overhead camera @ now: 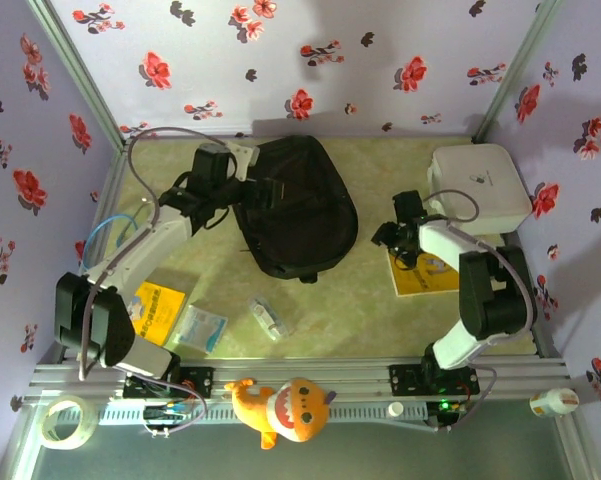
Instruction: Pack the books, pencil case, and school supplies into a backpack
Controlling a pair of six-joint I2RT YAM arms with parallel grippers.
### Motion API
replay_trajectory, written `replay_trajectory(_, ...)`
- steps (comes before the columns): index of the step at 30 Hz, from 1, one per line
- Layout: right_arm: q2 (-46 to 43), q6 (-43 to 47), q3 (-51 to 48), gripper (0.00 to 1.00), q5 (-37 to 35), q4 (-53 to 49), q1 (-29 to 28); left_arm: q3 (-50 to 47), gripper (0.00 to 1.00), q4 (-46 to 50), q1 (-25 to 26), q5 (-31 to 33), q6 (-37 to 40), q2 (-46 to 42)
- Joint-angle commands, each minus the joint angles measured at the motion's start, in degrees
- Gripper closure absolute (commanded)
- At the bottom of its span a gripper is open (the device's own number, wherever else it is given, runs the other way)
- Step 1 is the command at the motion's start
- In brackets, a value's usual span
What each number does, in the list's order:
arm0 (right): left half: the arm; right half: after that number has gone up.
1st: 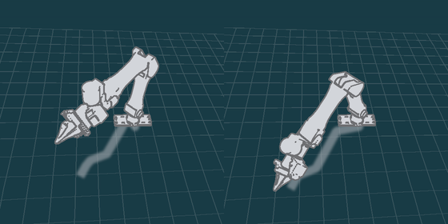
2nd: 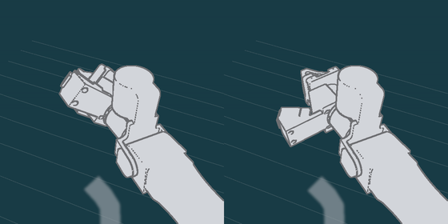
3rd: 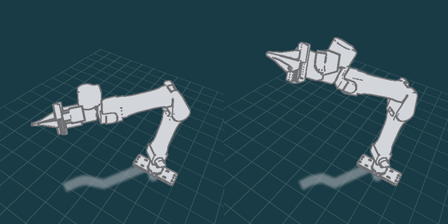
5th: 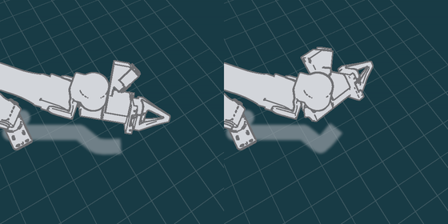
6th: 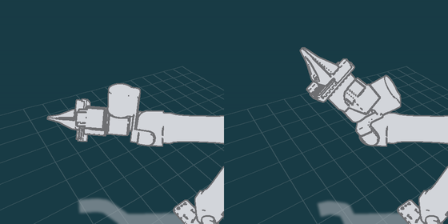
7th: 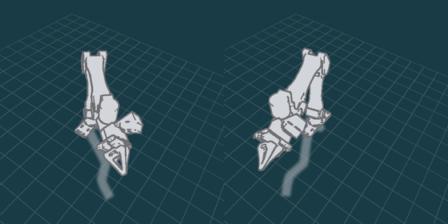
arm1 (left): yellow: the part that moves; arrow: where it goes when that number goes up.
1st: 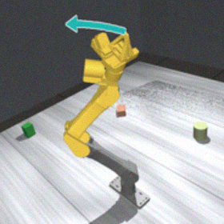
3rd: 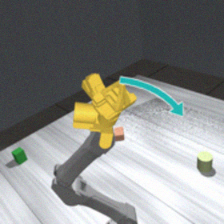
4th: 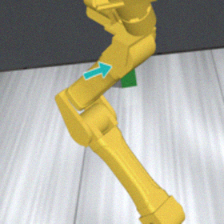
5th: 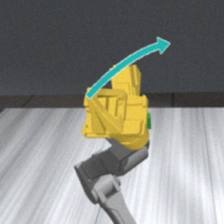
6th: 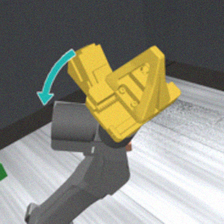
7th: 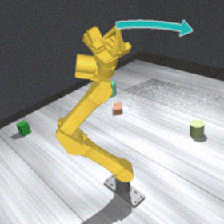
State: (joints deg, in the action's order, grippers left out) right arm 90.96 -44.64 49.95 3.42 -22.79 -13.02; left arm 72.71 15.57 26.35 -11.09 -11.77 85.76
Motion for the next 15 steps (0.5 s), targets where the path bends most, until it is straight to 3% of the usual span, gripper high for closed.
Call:
replay_trajectory(1, -2.52, -5.26, -6.07, 0.28, 6.06, -3.8, -3.72, 3.71, 0.0, 1.87, -0.11, -1.2, -1.21, 2.53)
replay_trajectory(5, -8.84, -4.38, -6.81, 0.28, 6.48, -5.38, -4.8, 6.2, 0.0, 1.95, 1.05, -3.73, -2.7, 5.7)
replay_trajectory(9, -14.85, 0.44, -1.09, 0.24, -4.06, -15.66, -3.5, 10.07, 0.0, 3.28, 4.25, -4.73, -5.35, 10.13)
replay_trajectory(15, -19.79, -2.49, -5.65, 0.24, -5.56, -17.92, 6.26, 17.17, 0.0, 5.3, 12.36, -5.05, -8.44, 18.8)
